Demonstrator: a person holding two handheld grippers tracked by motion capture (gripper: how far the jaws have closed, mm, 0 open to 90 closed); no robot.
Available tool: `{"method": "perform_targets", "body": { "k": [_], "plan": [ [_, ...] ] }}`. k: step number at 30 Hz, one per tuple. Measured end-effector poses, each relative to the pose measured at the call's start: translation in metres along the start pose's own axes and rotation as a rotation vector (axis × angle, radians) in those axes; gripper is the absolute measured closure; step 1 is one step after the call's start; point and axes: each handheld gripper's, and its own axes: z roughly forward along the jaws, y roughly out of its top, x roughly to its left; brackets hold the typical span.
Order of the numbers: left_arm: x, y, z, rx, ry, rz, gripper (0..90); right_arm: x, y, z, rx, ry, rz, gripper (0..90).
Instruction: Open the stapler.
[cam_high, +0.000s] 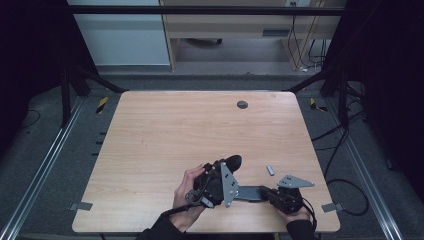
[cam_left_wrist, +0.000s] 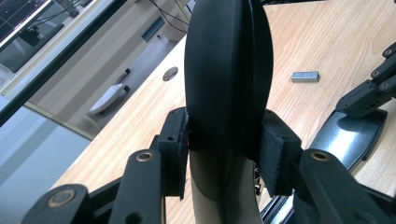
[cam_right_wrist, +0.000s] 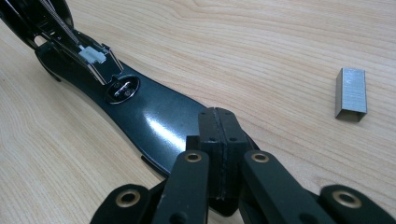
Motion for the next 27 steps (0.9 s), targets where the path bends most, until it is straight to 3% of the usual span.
{"method": "perform_targets", "body": {
  "k": [27],
  "plan": [
    [0.034,-0.02,-0.02,-0.012,0.003,-0.131,56.6,0.001,0.0,0.0,0.004,0.009,0.007,90.0]
  ]
}}
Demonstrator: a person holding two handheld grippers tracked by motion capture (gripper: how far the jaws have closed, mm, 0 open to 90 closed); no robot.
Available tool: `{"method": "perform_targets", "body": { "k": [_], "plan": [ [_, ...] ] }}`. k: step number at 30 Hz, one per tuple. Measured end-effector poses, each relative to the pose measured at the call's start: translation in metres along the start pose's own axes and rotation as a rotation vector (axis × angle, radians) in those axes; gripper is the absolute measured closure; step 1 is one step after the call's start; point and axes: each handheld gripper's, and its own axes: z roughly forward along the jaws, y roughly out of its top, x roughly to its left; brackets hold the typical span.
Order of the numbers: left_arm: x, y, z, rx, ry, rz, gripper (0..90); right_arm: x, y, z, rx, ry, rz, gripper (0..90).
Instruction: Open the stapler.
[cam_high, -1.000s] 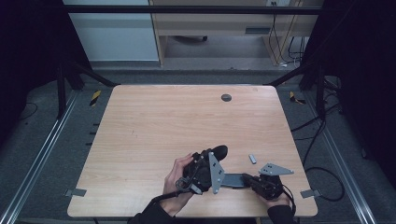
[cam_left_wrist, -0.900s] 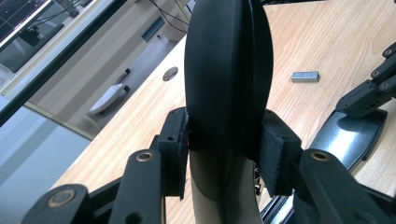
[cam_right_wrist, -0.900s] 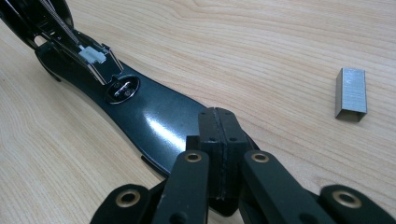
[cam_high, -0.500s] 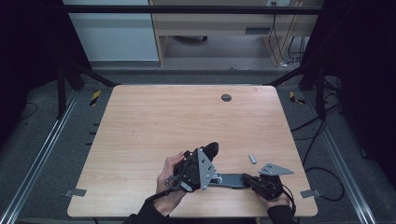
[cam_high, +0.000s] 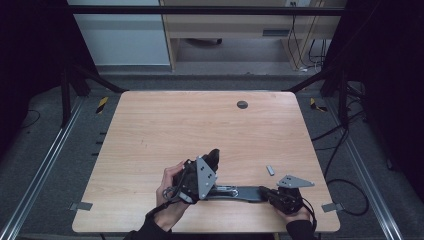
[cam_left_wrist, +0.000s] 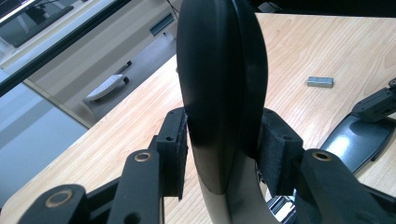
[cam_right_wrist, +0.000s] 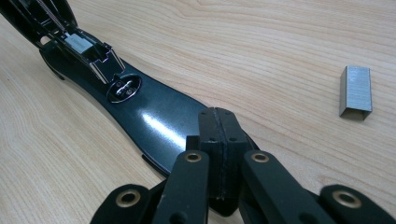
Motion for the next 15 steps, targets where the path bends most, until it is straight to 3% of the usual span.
{"method": "perform_targets", "body": {
  "k": [15],
  "plan": [
    [0.018,-0.014,-0.011,-0.012,0.009,-0.065,55.4,0.0,0.0,0.0,0.002,-0.001,0.0,90.0]
  ]
}}
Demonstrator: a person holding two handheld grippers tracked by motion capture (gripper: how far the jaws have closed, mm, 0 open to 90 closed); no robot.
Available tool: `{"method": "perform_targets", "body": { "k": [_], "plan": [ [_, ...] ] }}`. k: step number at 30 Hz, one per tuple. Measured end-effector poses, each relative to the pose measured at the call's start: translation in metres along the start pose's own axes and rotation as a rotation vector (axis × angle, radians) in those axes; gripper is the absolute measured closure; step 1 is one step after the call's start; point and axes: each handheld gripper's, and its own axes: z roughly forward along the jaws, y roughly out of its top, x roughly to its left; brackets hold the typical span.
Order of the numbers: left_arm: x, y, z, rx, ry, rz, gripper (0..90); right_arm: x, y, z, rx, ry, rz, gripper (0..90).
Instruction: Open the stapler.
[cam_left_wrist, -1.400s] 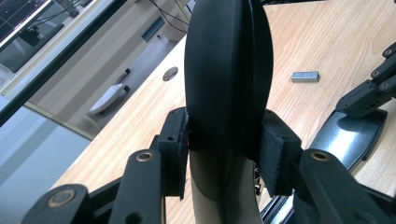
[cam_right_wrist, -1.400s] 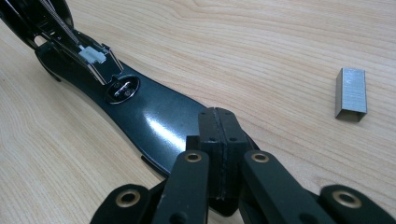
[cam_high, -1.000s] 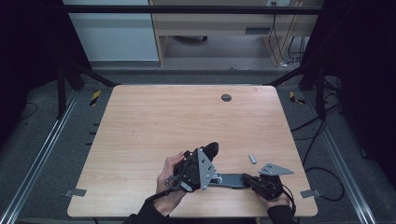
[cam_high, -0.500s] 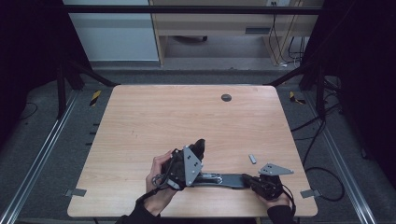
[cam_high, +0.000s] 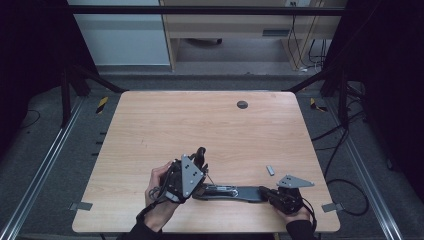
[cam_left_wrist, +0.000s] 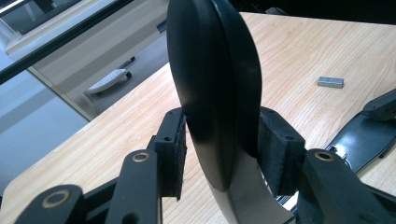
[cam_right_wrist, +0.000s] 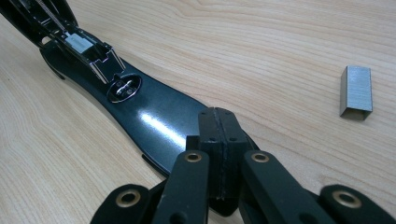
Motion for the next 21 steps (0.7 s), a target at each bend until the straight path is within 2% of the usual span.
{"method": "perform_targets", "body": {
  "k": [16,21],
  "plan": [
    [0.014,-0.01,-0.006,-0.003,-0.008,-0.054,54.6,0.0,0.0,0.0,0.001,0.0,0.0,90.0],
    [0.028,-0.02,-0.011,0.007,-0.011,-0.11,53.8,0.0,0.0,0.0,0.003,0.002,0.002,90.0]
  ]
}}
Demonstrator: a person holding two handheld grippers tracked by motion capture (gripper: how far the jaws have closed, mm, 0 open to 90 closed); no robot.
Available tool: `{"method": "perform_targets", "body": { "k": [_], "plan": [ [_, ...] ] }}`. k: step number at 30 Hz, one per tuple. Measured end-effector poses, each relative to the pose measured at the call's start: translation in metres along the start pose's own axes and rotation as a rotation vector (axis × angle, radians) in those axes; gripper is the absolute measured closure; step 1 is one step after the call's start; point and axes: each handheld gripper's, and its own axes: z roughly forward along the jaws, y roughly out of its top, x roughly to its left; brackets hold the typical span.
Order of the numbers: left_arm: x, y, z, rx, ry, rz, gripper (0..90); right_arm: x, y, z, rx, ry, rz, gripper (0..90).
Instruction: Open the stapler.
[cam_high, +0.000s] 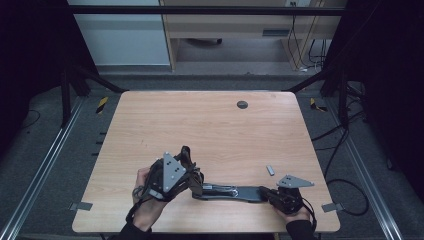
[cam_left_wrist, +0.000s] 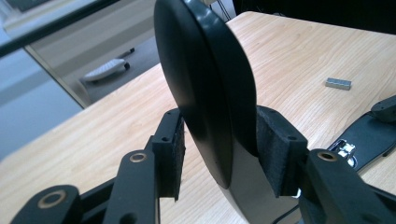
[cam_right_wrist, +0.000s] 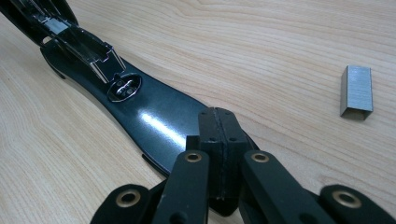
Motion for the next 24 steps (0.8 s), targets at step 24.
{"method": "perform_targets", "body": {
  "k": [24],
  "plan": [
    [0.033,-0.037,-0.012,0.001,0.001,-0.155,49.4,0.001,0.001,0.001,0.002,-0.011,-0.017,90.0]
  ]
}}
